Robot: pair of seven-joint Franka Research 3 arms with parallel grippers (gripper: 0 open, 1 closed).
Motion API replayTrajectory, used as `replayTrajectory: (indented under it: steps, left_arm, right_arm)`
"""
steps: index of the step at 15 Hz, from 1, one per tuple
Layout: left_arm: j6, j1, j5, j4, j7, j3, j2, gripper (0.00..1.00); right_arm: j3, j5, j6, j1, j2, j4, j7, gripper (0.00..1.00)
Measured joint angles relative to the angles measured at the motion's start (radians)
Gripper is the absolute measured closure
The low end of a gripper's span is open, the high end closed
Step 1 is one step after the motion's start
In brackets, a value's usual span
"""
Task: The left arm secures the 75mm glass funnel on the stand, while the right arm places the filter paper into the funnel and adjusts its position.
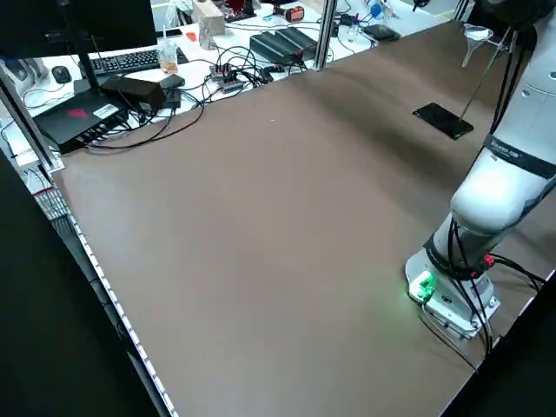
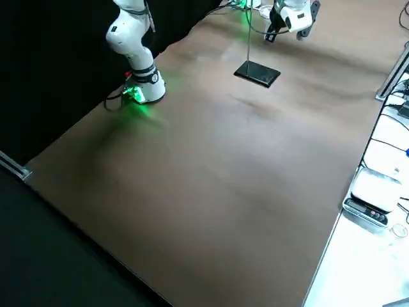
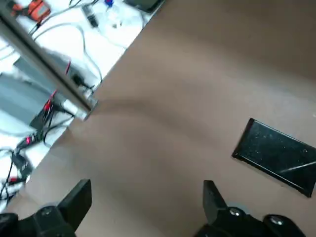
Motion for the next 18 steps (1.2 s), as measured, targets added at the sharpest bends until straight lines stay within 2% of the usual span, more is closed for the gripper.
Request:
replayTrajectory:
  steps: [3, 4, 7, 11, 14, 15, 18]
  left_arm:
    - [-0.106, 0.0, 0.084, 0.045, -0.207, 0.0, -0.002, 0.0]
    - [-0.183, 0.001, 0.109, 0.074, -0.316, 0.0, -0.004, 0.0]
    - [-0.322, 0.003, 0.114, 0.107, -0.427, 0.007, -0.006, 0.0]
    - [-0.551, 0.011, 0.132, 0.157, -0.605, 0.041, -0.007, 0.0]
    - [-0.697, 0.047, 0.16, 0.174, -0.644, 0.051, -0.007, 0.0]
    - [-0.742, 0.067, 0.169, 0.179, -0.647, 0.052, -0.009, 0.0]
    - [-0.859, 0.187, 0.172, 0.197, -0.644, 0.051, -0.015, 0.0]
  right_arm:
    - [-0.001, -0.064, -0.001, -0.059, -0.011, 0.004, -0.042, 0.57]
    - [-0.002, -0.137, -0.004, -0.092, -0.025, 0.011, -0.054, 0.57]
    - [-0.002, -0.231, -0.045, -0.103, -0.076, 0.015, -0.054, 0.55]
    - [-0.006, -0.282, -0.075, -0.102, -0.117, 0.015, -0.021, 0.52]
    - [-0.003, -0.335, -0.068, -0.095, -0.123, 0.015, -0.001, 0.51]
    - [-0.002, -0.341, -0.068, -0.093, -0.13, 0.015, 0.006, 0.47]
    - [-0.002, -0.346, -0.065, -0.092, -0.165, 0.013, 0.029, 0.46]
